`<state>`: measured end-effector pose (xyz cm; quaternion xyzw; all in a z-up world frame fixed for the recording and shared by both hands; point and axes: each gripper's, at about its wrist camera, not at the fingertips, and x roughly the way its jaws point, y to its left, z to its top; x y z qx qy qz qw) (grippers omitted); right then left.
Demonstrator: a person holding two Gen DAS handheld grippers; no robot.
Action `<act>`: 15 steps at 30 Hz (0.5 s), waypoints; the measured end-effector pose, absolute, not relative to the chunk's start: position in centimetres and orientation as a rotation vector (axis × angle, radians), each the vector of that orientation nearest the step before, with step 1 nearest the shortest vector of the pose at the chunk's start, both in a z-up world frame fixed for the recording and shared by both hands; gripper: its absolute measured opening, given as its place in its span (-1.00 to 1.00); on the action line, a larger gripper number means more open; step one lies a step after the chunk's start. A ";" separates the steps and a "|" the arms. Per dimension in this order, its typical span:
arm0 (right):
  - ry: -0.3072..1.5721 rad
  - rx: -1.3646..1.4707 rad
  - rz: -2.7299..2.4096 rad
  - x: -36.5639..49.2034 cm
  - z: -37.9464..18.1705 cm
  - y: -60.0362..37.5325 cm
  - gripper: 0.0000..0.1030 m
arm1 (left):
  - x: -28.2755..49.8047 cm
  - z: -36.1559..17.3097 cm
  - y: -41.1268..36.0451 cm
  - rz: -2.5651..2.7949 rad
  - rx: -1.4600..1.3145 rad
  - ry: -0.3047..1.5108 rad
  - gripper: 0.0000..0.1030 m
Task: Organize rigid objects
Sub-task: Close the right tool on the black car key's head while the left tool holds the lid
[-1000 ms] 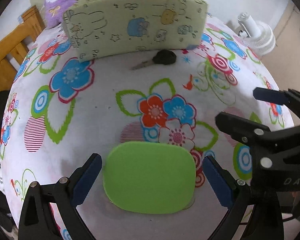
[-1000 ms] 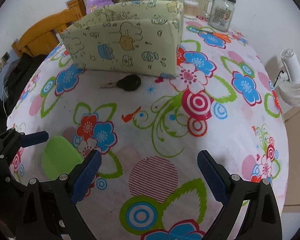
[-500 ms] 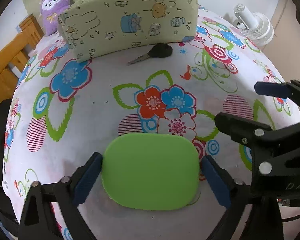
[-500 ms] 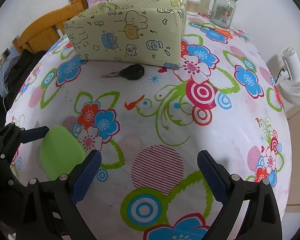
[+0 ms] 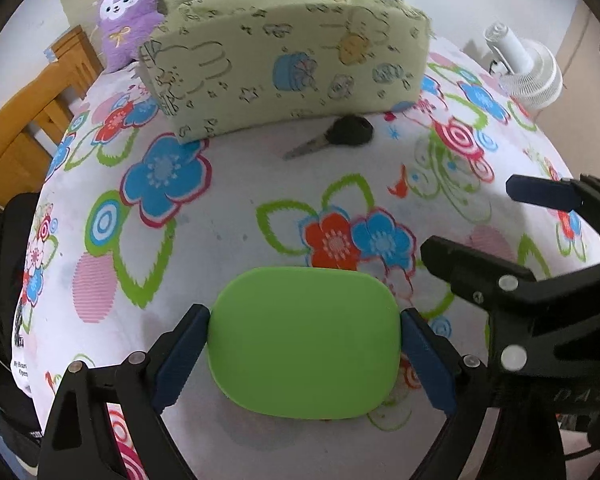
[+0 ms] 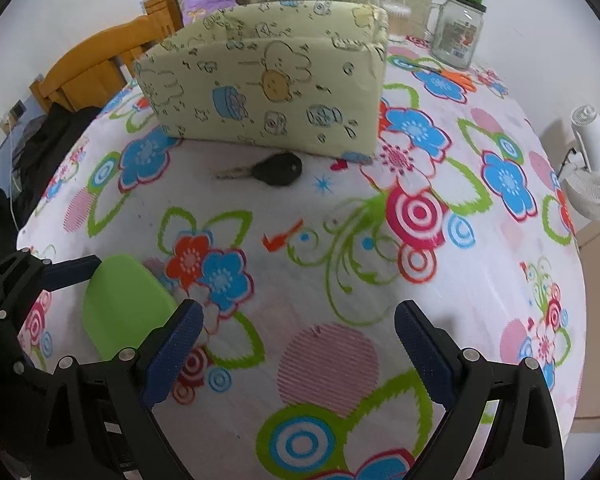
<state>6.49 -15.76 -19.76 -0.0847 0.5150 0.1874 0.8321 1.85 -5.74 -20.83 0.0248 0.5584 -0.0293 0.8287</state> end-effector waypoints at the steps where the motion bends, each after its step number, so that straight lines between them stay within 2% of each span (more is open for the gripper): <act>1: 1.084 -0.179 0.400 6.8 -19.6 -15.6 0.90 | 2.2 -20.8 -5.6 -0.058 0.050 1.184 0.84; 15: 1.052 -0.198 0.420 11.9 -19.6 -13.2 0.83 | 6.7 -20.7 -3.2 -0.027 0.011 1.194 0.84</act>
